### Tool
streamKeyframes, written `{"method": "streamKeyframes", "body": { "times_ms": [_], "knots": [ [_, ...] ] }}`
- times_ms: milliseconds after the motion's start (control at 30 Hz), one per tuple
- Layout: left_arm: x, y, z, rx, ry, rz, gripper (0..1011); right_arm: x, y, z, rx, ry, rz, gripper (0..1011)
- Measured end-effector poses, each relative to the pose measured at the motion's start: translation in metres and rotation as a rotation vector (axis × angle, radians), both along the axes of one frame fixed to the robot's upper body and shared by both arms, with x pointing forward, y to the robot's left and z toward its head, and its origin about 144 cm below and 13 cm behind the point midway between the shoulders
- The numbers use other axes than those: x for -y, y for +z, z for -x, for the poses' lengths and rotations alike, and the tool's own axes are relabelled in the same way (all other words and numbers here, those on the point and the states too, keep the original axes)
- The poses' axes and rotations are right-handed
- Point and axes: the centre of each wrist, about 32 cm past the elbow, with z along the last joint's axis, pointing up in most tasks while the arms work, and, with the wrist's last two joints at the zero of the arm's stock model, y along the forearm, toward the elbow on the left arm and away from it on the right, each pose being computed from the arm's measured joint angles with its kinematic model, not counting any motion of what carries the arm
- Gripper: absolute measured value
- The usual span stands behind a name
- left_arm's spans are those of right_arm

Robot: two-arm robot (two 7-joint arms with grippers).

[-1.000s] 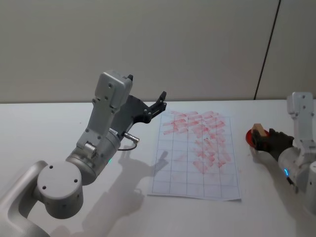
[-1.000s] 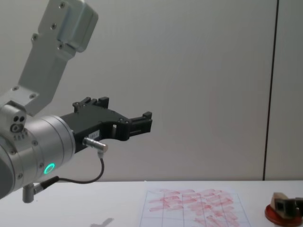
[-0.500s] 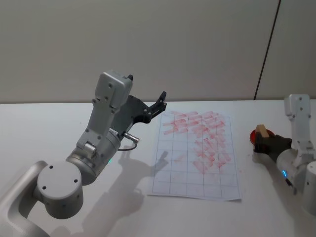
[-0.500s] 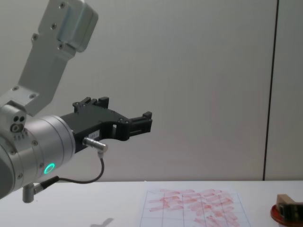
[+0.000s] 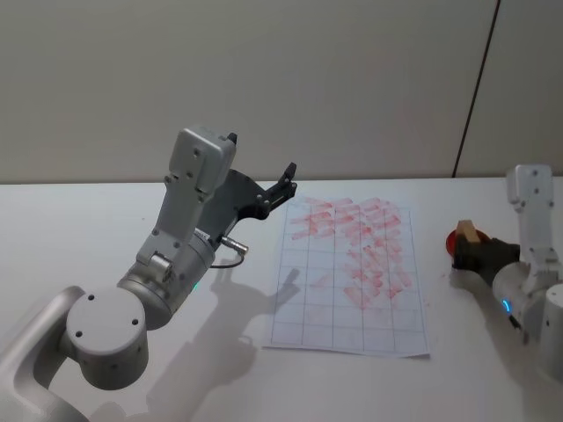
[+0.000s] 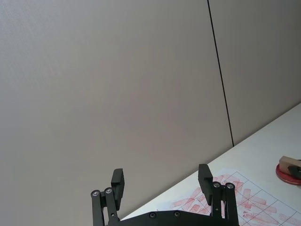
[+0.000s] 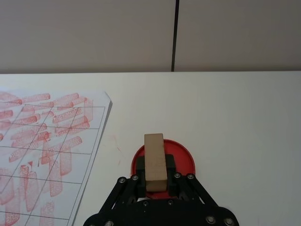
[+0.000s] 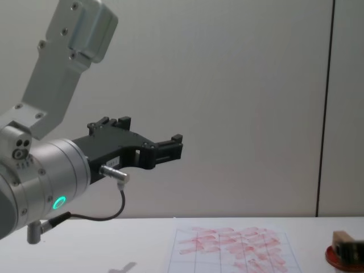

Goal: Use the one hand to pick up the stamp and affix it onto the A4 paper.

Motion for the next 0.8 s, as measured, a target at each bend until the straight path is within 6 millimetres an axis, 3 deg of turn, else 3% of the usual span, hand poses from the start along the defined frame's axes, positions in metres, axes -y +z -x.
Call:
{"method": "streamKeyframes", "body": {
  "times_ms": [800],
  "knots": [
    [0.000, 0.000, 0.000, 0.000, 0.000, 0.000, 1001, -0.011, 0.061, 0.007, 0.212, 0.128, -0.010, 220]
  ]
}}
